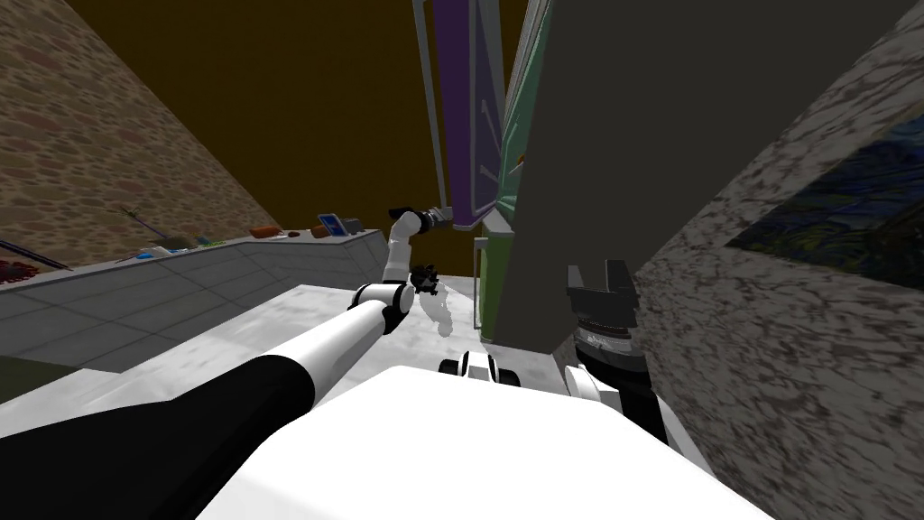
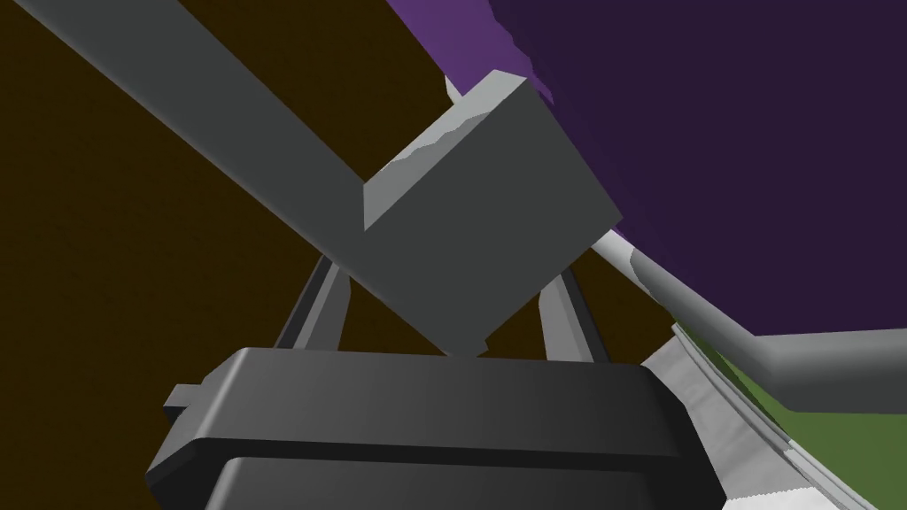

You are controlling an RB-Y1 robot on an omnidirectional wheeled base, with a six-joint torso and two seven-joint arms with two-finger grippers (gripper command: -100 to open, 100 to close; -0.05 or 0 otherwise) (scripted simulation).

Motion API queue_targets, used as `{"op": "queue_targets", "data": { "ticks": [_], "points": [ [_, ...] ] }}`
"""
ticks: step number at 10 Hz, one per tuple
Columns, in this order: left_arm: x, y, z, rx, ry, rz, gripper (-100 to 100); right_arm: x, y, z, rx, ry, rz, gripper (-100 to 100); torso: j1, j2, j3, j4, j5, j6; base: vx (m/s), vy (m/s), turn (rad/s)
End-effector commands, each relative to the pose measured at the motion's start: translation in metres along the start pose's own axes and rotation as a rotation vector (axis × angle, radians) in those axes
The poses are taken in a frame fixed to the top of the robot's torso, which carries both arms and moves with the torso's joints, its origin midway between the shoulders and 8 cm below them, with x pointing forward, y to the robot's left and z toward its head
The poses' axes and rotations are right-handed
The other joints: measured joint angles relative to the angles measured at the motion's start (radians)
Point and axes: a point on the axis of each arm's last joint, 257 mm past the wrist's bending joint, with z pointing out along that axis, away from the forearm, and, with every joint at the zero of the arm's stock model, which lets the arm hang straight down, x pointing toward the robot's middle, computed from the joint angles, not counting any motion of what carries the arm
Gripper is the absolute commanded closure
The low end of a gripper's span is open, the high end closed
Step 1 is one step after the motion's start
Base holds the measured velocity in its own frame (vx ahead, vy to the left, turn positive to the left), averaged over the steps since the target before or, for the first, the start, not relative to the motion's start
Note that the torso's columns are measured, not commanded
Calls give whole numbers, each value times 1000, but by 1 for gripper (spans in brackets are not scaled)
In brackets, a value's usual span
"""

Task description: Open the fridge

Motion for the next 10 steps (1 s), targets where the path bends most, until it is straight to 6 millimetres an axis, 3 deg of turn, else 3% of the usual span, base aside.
{"op": "queue_targets", "data": {
  "ticks": [1, 8, 10],
  "points": [
    [18, -1, -1, -1, 35, 7, 100, 0, 0, 0, 0, 0, 0, 0, -2, -1, -1, 0, -1, 2, 59, 263, -83],
    [44, 20, -4, -62, 100, 12, 100, 0, 0, 0, 0, 0, 0, 0, 1, 8, 6, 1, 2, -4, 62, 267, -93],
    [39, 25, -2, -72, 87, 8, 100, 0, 0, 0, 0, 0, 0, 0, 2, 11, 8, 3, 2, -6, 45, 198, -45]
  ]
}}
